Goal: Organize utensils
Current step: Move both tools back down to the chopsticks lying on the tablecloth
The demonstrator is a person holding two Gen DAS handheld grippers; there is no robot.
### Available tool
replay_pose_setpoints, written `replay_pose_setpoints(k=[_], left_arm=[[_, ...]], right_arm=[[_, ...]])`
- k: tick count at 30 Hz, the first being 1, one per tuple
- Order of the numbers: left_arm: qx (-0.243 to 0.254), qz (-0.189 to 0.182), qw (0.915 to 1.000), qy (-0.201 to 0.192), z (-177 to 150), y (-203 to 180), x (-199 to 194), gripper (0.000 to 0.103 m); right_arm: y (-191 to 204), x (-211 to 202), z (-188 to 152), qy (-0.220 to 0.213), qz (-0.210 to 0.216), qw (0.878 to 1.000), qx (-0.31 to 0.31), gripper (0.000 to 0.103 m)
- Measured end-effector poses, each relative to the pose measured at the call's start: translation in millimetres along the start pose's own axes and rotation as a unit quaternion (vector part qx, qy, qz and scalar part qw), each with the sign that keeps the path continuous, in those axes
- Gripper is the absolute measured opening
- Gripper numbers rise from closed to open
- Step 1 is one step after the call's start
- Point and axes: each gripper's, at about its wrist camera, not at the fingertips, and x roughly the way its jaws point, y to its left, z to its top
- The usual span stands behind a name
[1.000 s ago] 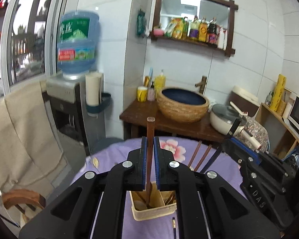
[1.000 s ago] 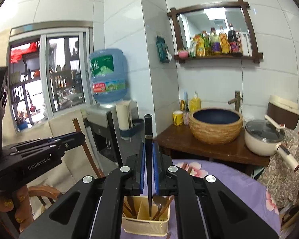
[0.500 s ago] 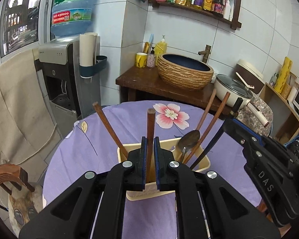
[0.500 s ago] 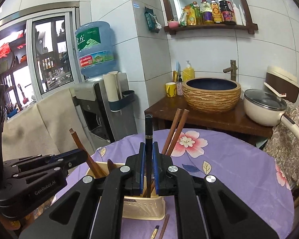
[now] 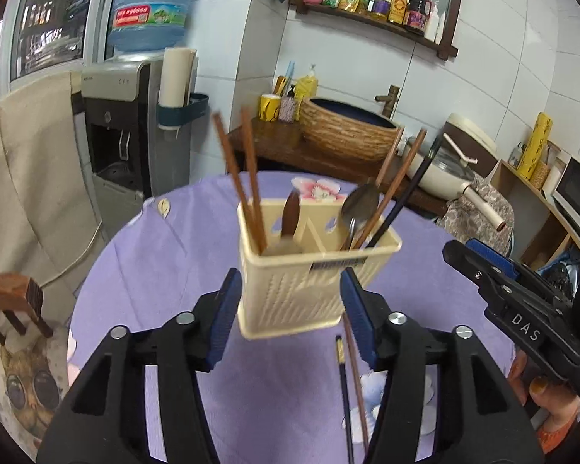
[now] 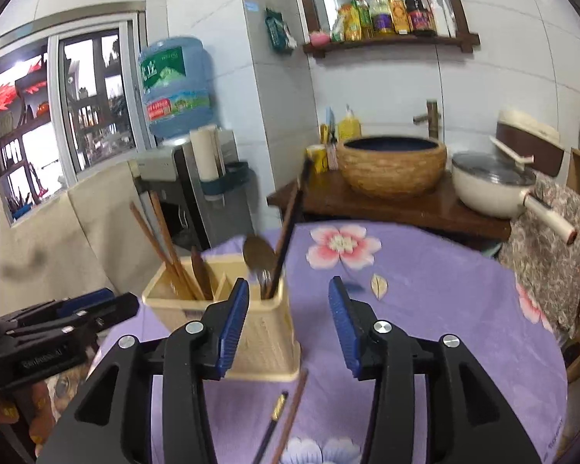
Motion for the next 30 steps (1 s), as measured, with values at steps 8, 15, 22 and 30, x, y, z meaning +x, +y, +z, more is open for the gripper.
replay_pose_setpoints(k=[8, 15, 22, 30], left_arm=[[-0.024, 0.023, 0.9973, 0.066, -73.5, 17.0, 22.0, 0.067], [-0.033, 0.041, 0.9934, 0.102, -112.5, 28.8, 32.0, 0.067], [-0.037, 0.056, 0.993, 0.097, -116.0, 40.6, 26.8, 0.067], [-0.04, 0.051, 0.9918, 0.11, -123.2, 41.5, 29.2, 0.067]], right_arm=[[0.4, 31.5, -71.5, 0.104, -0.017, 0.994, -0.002, 0.043], [15.6, 60.1, -109.0, 0.162, -0.026, 0.986, -0.023, 0.038], [19.1, 74.2, -118.2, 0.19, -0.037, 0.981, -0.028, 0.033], [27.0, 89.0, -119.0, 0.198, -0.058, 0.977, -0.047, 0.032]])
